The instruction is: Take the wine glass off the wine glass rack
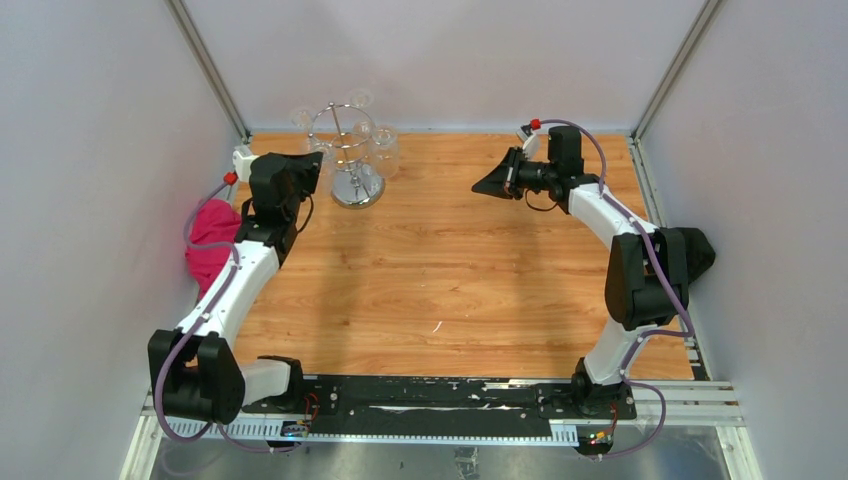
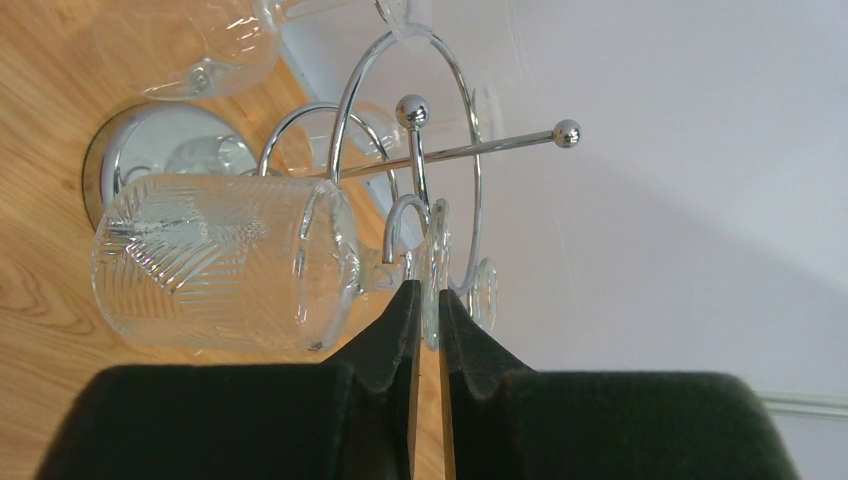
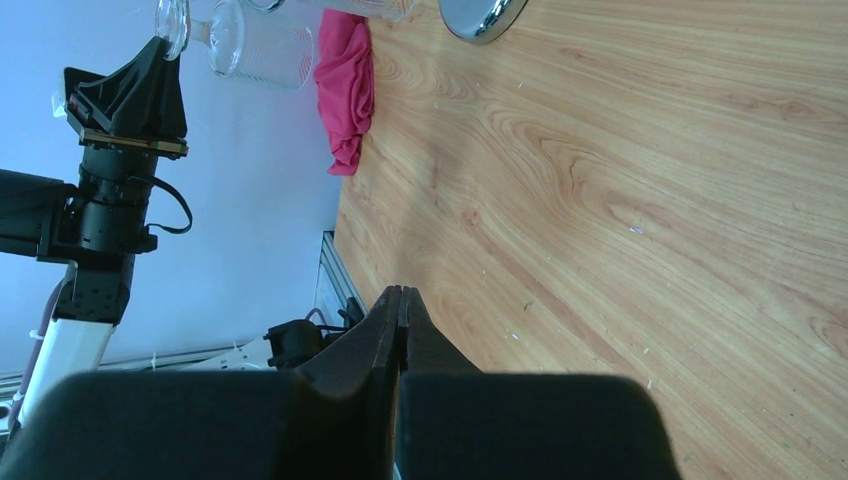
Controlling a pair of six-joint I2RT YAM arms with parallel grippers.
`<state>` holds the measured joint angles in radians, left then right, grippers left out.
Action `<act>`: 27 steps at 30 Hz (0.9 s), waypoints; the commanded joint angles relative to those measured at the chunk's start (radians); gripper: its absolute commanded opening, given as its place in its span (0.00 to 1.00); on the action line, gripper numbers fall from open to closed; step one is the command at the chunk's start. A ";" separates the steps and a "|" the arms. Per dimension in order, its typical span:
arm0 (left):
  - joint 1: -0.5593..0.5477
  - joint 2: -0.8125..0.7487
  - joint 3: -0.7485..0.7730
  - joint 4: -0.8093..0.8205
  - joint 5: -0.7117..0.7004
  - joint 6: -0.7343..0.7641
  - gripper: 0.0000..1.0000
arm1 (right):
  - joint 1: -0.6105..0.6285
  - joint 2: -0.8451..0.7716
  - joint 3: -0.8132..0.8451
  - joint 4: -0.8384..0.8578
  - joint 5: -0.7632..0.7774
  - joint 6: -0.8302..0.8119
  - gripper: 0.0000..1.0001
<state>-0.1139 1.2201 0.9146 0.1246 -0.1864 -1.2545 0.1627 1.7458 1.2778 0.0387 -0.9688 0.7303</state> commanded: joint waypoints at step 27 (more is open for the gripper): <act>-0.014 -0.173 -0.108 0.021 -0.084 -0.153 0.00 | -0.018 -0.003 -0.039 0.070 -0.033 0.056 0.00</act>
<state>-0.1204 1.0657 0.7959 0.1158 -0.2340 -1.3891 0.1608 1.7458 1.2572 0.0860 -0.9783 0.7708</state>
